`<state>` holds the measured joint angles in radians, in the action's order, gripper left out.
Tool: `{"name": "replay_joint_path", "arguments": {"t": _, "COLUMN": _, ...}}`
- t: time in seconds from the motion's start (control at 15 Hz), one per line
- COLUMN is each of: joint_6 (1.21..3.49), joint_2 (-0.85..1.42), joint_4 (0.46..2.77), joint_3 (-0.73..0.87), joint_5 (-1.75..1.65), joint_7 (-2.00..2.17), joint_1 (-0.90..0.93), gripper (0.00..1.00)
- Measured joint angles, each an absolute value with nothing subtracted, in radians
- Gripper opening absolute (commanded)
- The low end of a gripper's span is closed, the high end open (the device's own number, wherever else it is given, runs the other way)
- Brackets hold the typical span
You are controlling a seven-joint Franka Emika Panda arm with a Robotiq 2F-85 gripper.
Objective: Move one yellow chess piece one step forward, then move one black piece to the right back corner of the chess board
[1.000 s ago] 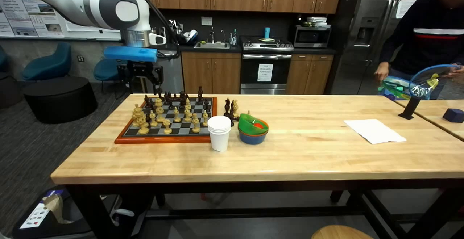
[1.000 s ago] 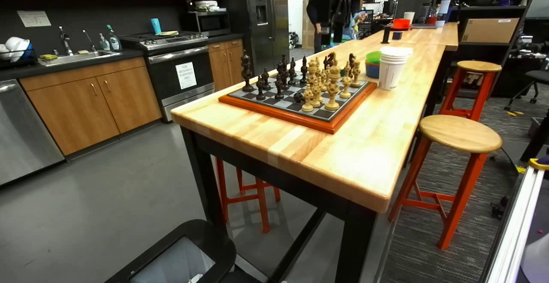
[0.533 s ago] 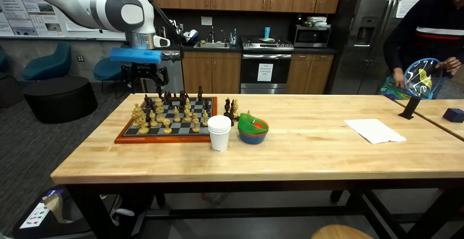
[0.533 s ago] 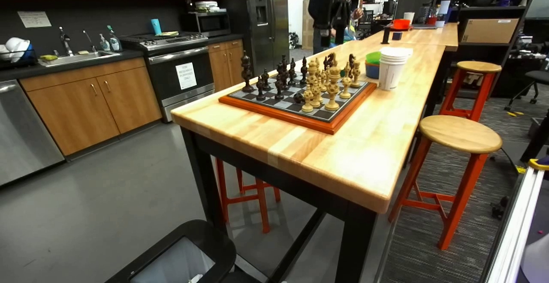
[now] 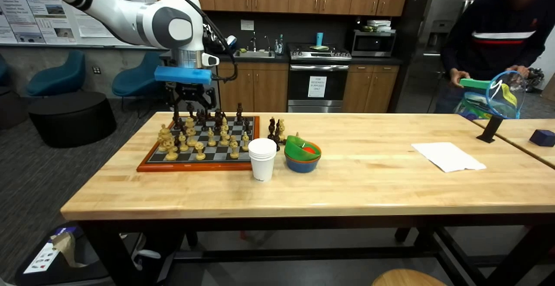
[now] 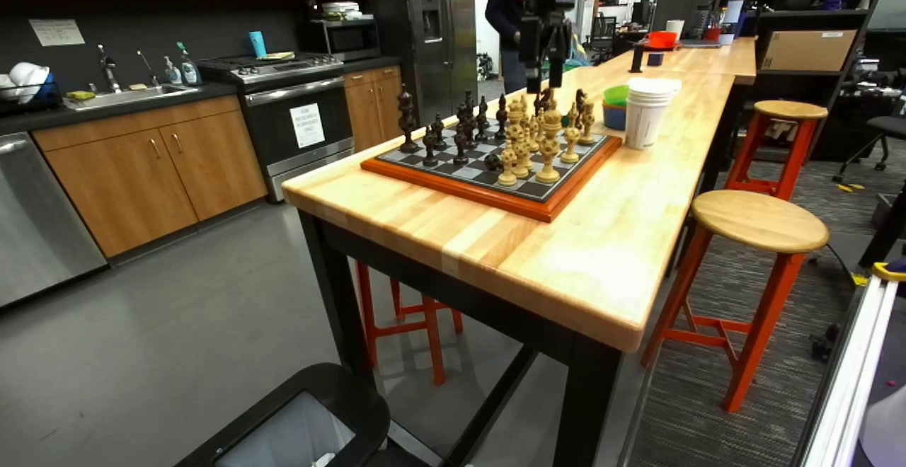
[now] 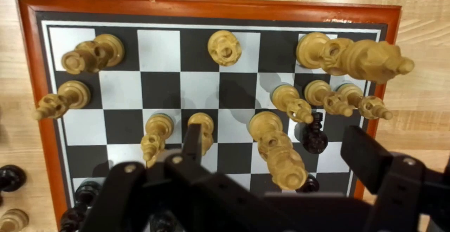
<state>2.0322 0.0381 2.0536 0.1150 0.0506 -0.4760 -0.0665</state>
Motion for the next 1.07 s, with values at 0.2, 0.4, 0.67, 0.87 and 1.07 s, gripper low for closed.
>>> {"name": "replay_joint_path", "arguments": {"t": 0.2, "joint_6": 2.029, "joint_2": 0.077, "joint_4": 2.019, "joint_3": 0.115, "joint_5": 0.051, "joint_7": -0.483, "joint_1": -0.079, "gripper": 1.00}}
{"name": "replay_joint_path", "arguments": {"t": 0.4, "joint_6": 2.025, "joint_2": 0.104, "joint_4": 1.995, "joint_3": 0.114, "joint_5": 0.051, "joint_7": -0.485, "joint_1": -0.090, "gripper": 1.00}}
{"name": "replay_joint_path", "arguments": {"t": 0.67, "joint_6": 2.017, "joint_2": 0.126, "joint_4": 1.972, "joint_3": 0.114, "joint_5": 0.051, "joint_7": -0.485, "joint_1": -0.099, "gripper": 0.75}}
{"name": "replay_joint_path", "arguments": {"t": 0.87, "joint_6": 2.016, "joint_2": 0.137, "joint_4": 1.961, "joint_3": 0.113, "joint_5": 0.051, "joint_7": -0.485, "joint_1": -0.104, "gripper": 0.67}}
{"name": "replay_joint_path", "arguments": {"t": 1.07, "joint_6": 2.015, "joint_2": 0.146, "joint_4": 1.952, "joint_3": 0.113, "joint_5": 0.051, "joint_7": -0.486, "joint_1": -0.107, "gripper": 0.43}}
